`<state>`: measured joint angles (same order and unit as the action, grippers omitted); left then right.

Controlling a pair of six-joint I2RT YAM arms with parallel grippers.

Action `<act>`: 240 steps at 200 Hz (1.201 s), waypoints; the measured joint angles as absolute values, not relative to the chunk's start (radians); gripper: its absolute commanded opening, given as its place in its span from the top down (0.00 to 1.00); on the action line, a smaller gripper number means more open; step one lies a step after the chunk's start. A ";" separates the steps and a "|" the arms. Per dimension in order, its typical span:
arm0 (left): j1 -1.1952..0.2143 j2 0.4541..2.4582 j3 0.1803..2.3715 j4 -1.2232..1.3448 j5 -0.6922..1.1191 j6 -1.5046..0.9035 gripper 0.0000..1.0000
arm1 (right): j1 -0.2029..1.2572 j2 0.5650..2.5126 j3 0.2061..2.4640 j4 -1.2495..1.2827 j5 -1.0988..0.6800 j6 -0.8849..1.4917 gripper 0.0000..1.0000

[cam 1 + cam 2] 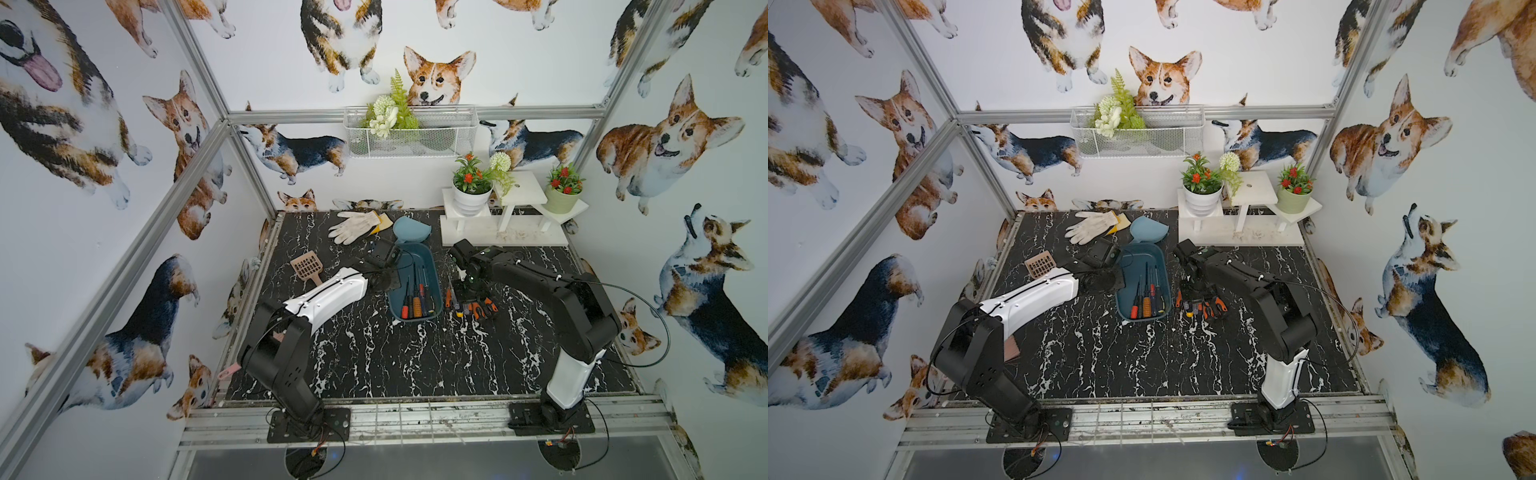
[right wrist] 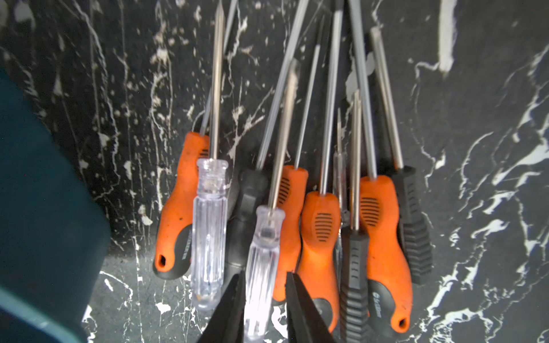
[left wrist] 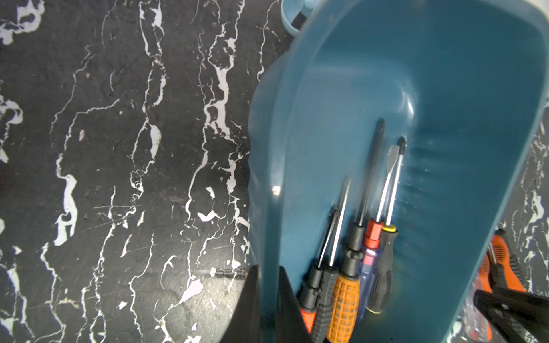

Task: Take out the screwdriver from the storage box
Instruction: Place the screwdriver at the center of the board.

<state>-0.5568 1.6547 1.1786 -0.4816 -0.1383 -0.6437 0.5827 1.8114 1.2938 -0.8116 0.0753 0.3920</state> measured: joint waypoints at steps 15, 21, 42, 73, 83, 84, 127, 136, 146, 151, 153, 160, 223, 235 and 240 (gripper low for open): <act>-0.557 1.671 1.185 -0.481 -0.139 -0.643 1.00 | 0.583 1.812 1.294 -0.811 0.077 0.392 0.68; -0.557 1.681 1.187 -0.479 -0.139 -0.644 1.00 | 0.583 1.814 1.296 -0.811 0.078 0.392 0.64; -0.556 1.695 1.190 -0.477 -0.133 -0.647 1.00 | 0.583 1.819 1.296 -0.807 0.077 0.392 0.59; -0.557 1.701 1.191 -0.474 -0.130 -0.647 1.00 | 0.583 1.818 1.296 -0.802 0.077 0.393 0.51; -0.557 1.701 1.191 -0.473 -0.129 -0.646 1.00 | 0.583 1.813 1.296 -0.800 0.077 0.393 0.48; -0.557 1.701 1.191 -0.473 -0.129 -0.646 1.00 | 0.583 1.811 1.296 -0.799 0.077 0.393 0.48; -0.557 1.700 1.191 -0.474 -0.130 -0.646 1.00 | 0.583 1.753 1.296 -0.777 0.077 0.396 0.44; -0.557 1.699 1.190 -0.473 -0.130 -0.647 1.00 | 0.584 1.740 1.296 -0.772 0.077 0.397 0.43; -0.557 1.697 1.189 -0.473 -0.130 -0.647 1.00 | 0.585 1.725 1.296 -0.767 0.076 0.399 0.43; -0.557 1.697 1.189 -0.473 -0.130 -0.647 1.00 | 0.585 1.718 1.296 -0.766 0.076 0.400 0.43; -0.557 1.697 1.189 -0.473 -0.130 -0.647 1.00 | 0.585 1.715 1.296 -0.766 0.076 0.400 0.42; -0.557 1.697 1.189 -0.473 -0.130 -0.647 1.00 | 0.585 1.705 1.295 -0.763 0.072 0.400 0.41; -0.557 1.688 1.184 -0.471 -0.131 -0.646 1.00 | 0.594 1.612 1.262 -0.714 0.010 0.417 0.38; -0.557 1.688 1.184 -0.470 -0.131 -0.646 1.00 | 0.602 1.597 1.259 -0.700 -0.007 0.417 0.38; -0.557 1.688 1.184 -0.470 -0.131 -0.646 1.00 | 0.605 1.592 1.259 -0.692 -0.016 0.417 0.38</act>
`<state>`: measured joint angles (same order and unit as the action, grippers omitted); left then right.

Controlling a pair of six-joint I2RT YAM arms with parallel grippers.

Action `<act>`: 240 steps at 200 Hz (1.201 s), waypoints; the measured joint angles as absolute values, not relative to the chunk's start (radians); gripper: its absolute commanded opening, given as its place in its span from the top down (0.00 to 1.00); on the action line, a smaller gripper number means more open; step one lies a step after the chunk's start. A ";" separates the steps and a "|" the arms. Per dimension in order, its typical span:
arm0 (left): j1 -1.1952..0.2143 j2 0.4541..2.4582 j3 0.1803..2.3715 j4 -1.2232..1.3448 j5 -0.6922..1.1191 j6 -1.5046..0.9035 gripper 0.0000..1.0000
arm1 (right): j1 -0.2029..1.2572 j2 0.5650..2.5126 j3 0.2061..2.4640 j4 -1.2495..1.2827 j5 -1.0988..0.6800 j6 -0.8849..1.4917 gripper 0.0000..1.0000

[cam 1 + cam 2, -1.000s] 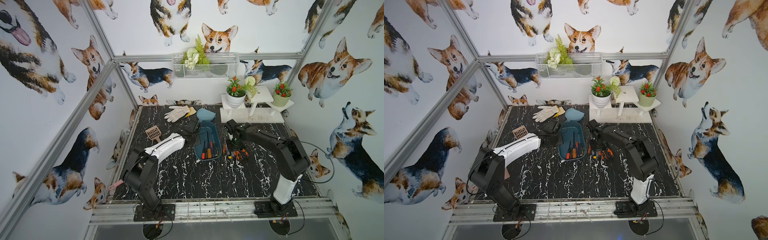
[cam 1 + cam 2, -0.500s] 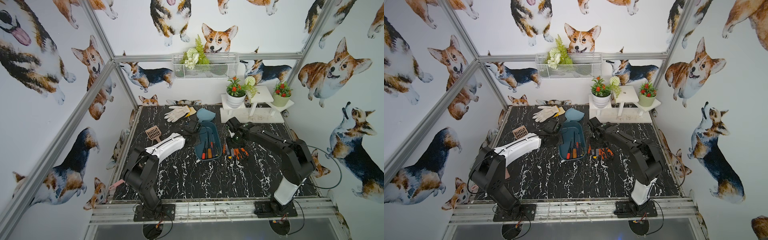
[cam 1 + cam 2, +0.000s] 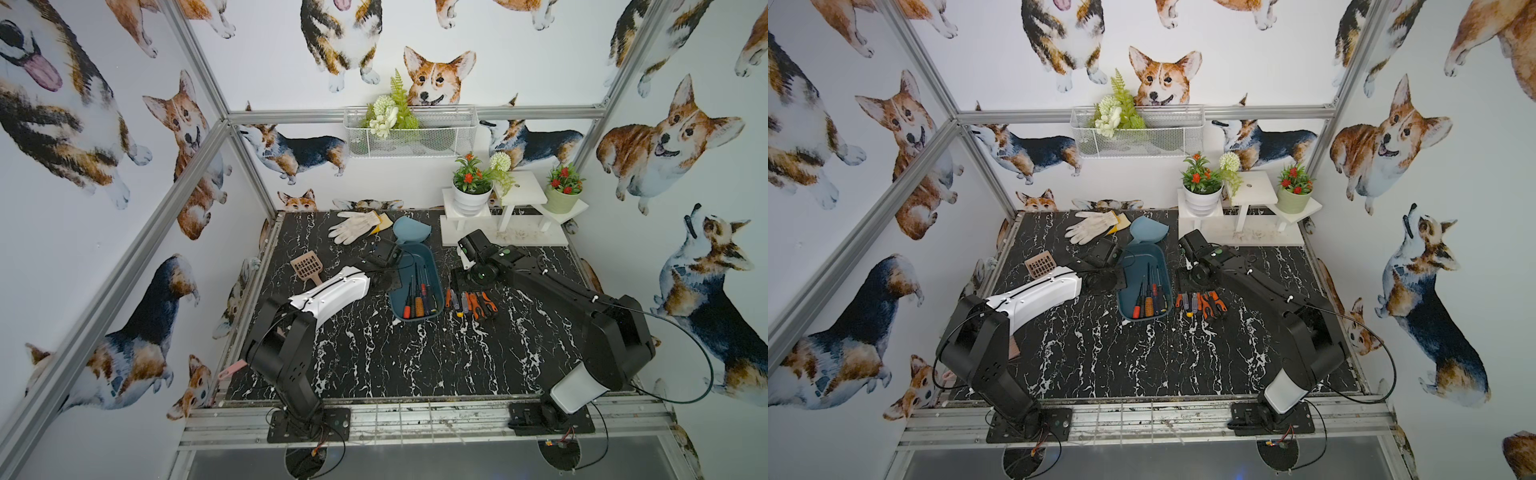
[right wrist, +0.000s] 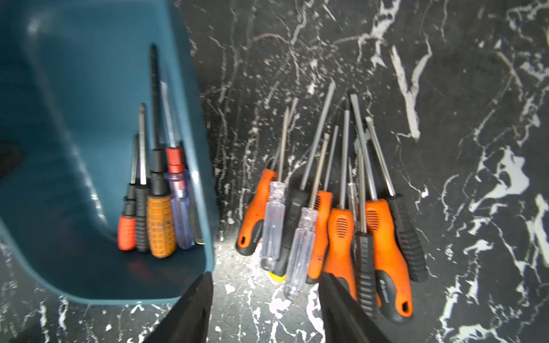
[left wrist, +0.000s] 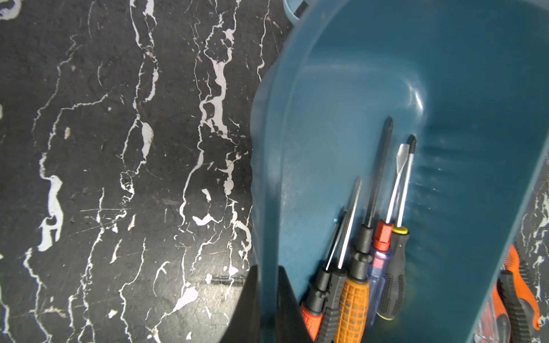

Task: Take out the screwdriver from the storage box
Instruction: Place the screwdriver at the center of the board, then pick up the screwdriver from the storage box.

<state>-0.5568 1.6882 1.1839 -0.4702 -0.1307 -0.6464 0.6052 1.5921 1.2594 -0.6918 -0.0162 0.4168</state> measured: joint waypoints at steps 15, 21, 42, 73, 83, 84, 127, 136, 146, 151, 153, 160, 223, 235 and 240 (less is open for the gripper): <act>-0.557 1.688 1.186 -0.471 -0.130 -0.646 1.00 | 0.622 1.585 1.260 -0.671 -0.042 0.417 0.38; -0.557 1.688 1.187 -0.471 -0.130 -0.646 1.00 | 0.630 1.584 1.261 -0.666 -0.051 0.417 0.38; -0.557 1.688 1.191 -0.471 -0.130 -0.646 1.00 | 0.670 1.590 1.277 -0.646 -0.077 0.417 0.39; -0.557 1.688 1.191 -0.472 -0.128 -0.646 1.00 | 0.723 1.640 1.314 -0.614 -0.121 0.418 0.42; -0.557 1.687 1.191 -0.472 -0.128 -0.646 1.00 | 0.733 1.658 1.322 -0.606 -0.141 0.421 0.43; -0.557 1.687 1.191 -0.472 -0.128 -0.646 1.00 | 0.733 1.659 1.323 -0.604 -0.142 0.422 0.43; -0.557 1.679 1.191 -0.474 -0.130 -0.646 1.00 | 0.767 1.718 1.334 -0.545 -0.245 0.479 0.46; -0.557 1.679 1.191 -0.474 -0.129 -0.647 1.00 | 0.774 1.736 1.337 -0.536 -0.266 0.495 0.47; -0.557 1.679 1.191 -0.474 -0.129 -0.647 1.00 | 0.782 1.757 1.344 -0.533 -0.282 0.509 0.48; -0.557 1.679 1.191 -0.474 -0.129 -0.647 1.00 | 0.787 1.766 1.348 -0.533 -0.290 0.520 0.48; -0.557 1.679 1.191 -0.474 -0.129 -0.647 1.00 | 0.788 1.769 1.349 -0.533 -0.292 0.524 0.48; -0.557 1.679 1.191 -0.474 -0.129 -0.647 1.00 | 0.794 1.781 1.354 -0.532 -0.298 0.530 0.49; -0.557 1.676 1.182 -0.470 -0.128 -0.648 1.00 | 0.825 1.838 1.377 -0.530 -0.315 0.604 0.55; -0.557 1.676 1.180 -0.469 -0.128 -0.648 1.00 | 0.826 1.843 1.377 -0.530 -0.314 0.608 0.55; -0.557 1.676 1.179 -0.468 -0.128 -0.648 1.00 | 0.827 1.847 1.377 -0.530 -0.314 0.610 0.56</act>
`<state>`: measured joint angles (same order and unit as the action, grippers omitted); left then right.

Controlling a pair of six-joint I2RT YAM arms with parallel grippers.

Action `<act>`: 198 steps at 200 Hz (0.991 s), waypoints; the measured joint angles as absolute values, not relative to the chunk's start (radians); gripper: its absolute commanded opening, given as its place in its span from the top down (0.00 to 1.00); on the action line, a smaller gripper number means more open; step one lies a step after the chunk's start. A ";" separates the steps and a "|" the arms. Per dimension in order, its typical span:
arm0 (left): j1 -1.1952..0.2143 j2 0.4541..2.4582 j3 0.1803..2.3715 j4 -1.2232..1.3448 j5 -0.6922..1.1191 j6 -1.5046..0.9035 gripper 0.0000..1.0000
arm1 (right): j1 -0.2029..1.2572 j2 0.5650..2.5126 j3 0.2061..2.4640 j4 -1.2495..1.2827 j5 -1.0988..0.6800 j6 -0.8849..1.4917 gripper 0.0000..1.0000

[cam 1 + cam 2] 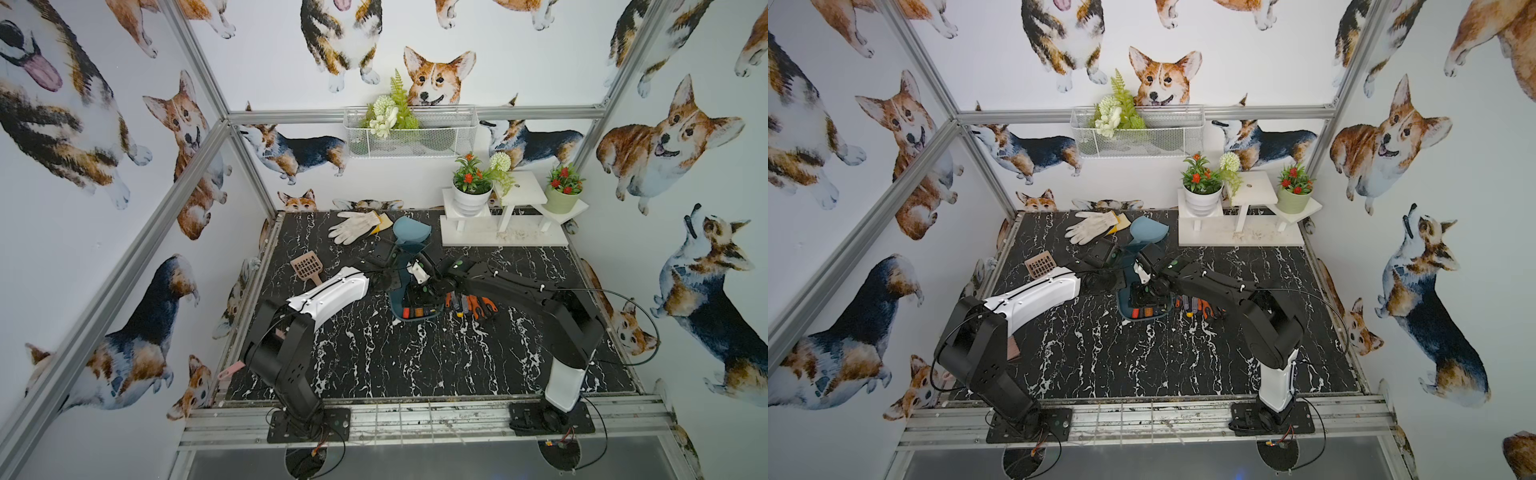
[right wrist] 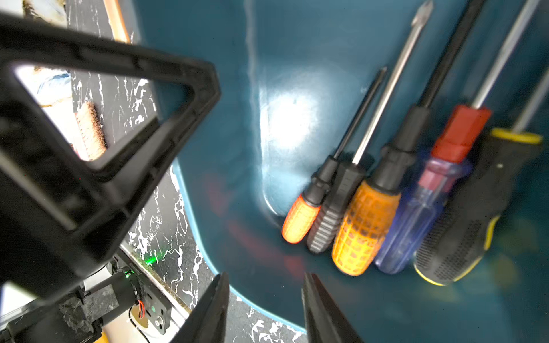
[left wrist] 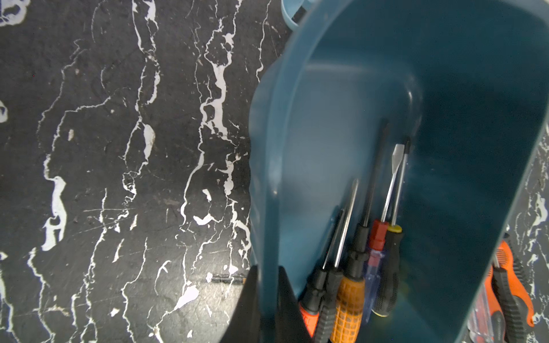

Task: Take out the screwdriver from the storage box
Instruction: Pick up the screwdriver from the storage box.

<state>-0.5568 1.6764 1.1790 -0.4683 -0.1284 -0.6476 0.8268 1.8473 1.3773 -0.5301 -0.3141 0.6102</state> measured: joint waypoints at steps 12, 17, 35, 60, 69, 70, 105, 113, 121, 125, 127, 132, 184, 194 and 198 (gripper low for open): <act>-0.557 1.676 1.177 -0.467 -0.128 -0.648 1.00 | 0.827 1.857 1.377 -0.530 -0.313 0.628 0.56; -0.557 1.676 1.176 -0.467 -0.128 -0.648 1.00 | 0.827 1.861 1.377 -0.530 -0.313 0.630 0.56; -0.557 1.676 1.176 -0.467 -0.128 -0.648 1.00 | 0.831 1.876 1.378 -0.529 -0.311 0.641 0.56; -0.557 1.676 1.176 -0.467 -0.128 -0.648 1.00 | 0.834 1.904 1.381 -0.529 -0.310 0.661 0.57; -0.557 1.676 1.176 -0.467 -0.128 -0.648 1.00 | 0.835 1.911 1.381 -0.528 -0.303 0.669 0.57; -0.557 1.676 1.176 -0.467 -0.128 -0.648 1.00 | 0.835 1.911 1.381 -0.528 -0.303 0.669 0.57; -0.557 1.676 1.176 -0.467 -0.128 -0.648 1.00 | 0.841 1.943 1.383 -0.517 -0.289 0.691 0.58; -0.557 1.676 1.176 -0.467 -0.128 -0.648 1.00 | 0.842 1.950 1.383 -0.515 -0.288 0.701 0.58; -0.557 1.676 1.176 -0.467 -0.127 -0.648 1.00 | 0.842 1.956 1.383 -0.510 -0.288 0.706 0.58; -0.557 1.676 1.176 -0.468 -0.128 -0.648 1.00 | 0.842 1.958 1.383 -0.508 -0.289 0.707 0.58; -0.557 1.676 1.176 -0.468 -0.128 -0.648 1.00 | 0.842 1.960 1.384 -0.507 -0.289 0.709 0.58; -0.557 1.674 1.176 -0.468 -0.127 -0.648 1.00 | 0.843 1.964 1.387 -0.507 -0.289 0.710 0.58; -0.557 1.642 1.171 -0.467 -0.133 -0.653 1.00 | 0.844 2.027 1.431 -0.503 -0.286 0.731 0.59; -0.557 1.642 1.170 -0.466 -0.133 -0.654 1.00 | 0.844 2.038 1.445 -0.507 -0.284 0.731 0.60; -0.557 1.642 1.169 -0.465 -0.133 -0.655 1.00 | 0.844 2.045 1.452 -0.511 -0.282 0.731 0.60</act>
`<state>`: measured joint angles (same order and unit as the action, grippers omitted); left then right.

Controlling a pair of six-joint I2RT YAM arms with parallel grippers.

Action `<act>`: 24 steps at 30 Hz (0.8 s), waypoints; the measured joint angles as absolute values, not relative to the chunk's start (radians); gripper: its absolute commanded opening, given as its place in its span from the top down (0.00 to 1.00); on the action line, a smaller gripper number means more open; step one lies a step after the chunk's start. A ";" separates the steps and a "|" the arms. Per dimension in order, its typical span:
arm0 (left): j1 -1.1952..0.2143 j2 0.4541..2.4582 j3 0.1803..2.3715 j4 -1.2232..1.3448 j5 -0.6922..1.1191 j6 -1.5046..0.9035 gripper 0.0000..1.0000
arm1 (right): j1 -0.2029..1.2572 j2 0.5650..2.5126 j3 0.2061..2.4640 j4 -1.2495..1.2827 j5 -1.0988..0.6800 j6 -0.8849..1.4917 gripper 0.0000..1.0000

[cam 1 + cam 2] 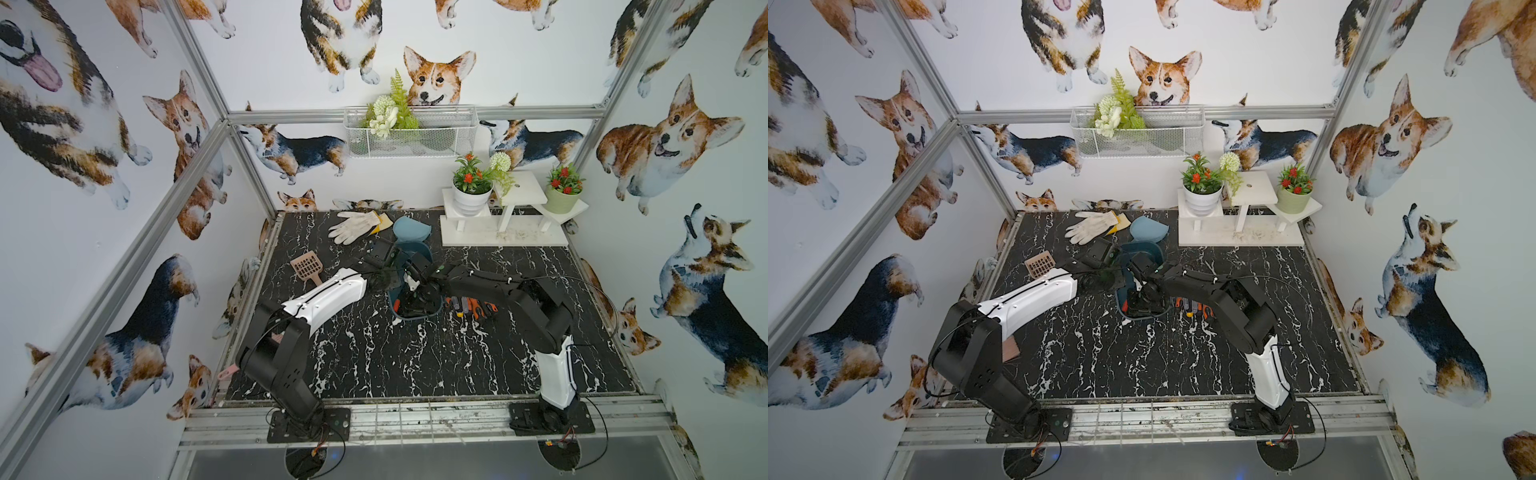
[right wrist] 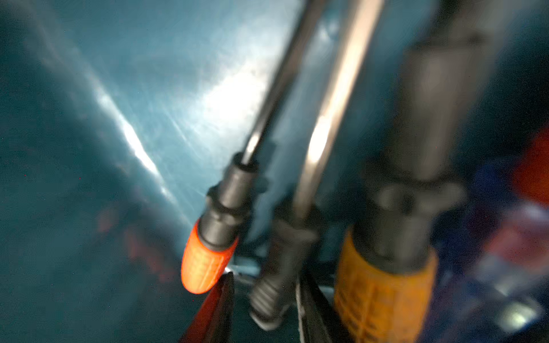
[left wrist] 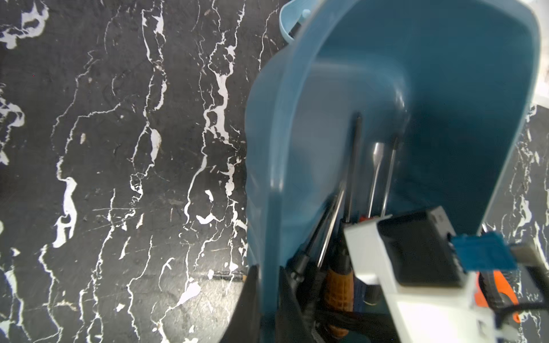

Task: Take out the screwdriver from the storage box
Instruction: Pick up the screwdriver from the storage box.

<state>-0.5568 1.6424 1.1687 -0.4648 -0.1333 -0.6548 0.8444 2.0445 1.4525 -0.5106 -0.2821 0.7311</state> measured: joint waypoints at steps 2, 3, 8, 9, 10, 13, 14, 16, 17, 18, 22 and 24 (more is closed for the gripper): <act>-0.556 1.643 1.167 -0.463 -0.137 -0.655 1.00 | 0.844 2.054 1.467 -0.516 -0.273 0.730 0.62; -0.557 1.643 1.167 -0.461 -0.138 -0.655 1.00 | 0.844 2.056 1.468 -0.517 -0.270 0.730 0.63; -0.557 1.643 1.167 -0.461 -0.139 -0.656 1.00 | 0.844 2.050 1.464 -0.520 -0.258 0.730 0.68; -0.558 1.643 1.167 -0.460 -0.137 -0.659 1.00 | 0.845 2.041 1.454 -0.519 -0.247 0.728 0.70; -0.559 1.643 1.167 -0.460 -0.133 -0.659 1.00 | 0.844 2.033 1.447 -0.517 -0.237 0.728 0.71; -0.561 1.643 1.167 -0.462 -0.123 -0.659 1.00 | 0.844 2.004 1.430 -0.514 -0.211 0.727 0.75; -0.561 1.643 1.167 -0.463 -0.120 -0.659 1.00 | 0.844 2.000 1.430 -0.511 -0.207 0.725 0.76; -0.561 1.643 1.167 -0.463 -0.120 -0.659 1.00 | 0.844 1.998 1.435 -0.511 -0.196 0.713 0.80; -0.561 1.643 1.167 -0.463 -0.121 -0.659 1.00 | 0.844 1.998 1.436 -0.512 -0.187 0.709 0.82; -0.561 1.643 1.167 -0.463 -0.121 -0.659 1.00 | 0.844 1.998 1.436 -0.513 -0.186 0.709 0.83; -0.561 1.643 1.167 -0.464 -0.121 -0.659 1.00 | 0.844 1.977 1.430 -0.513 -0.184 0.704 0.88; -0.561 1.643 1.167 -0.465 -0.121 -0.659 1.00 | 0.844 1.958 1.424 -0.513 -0.184 0.702 0.91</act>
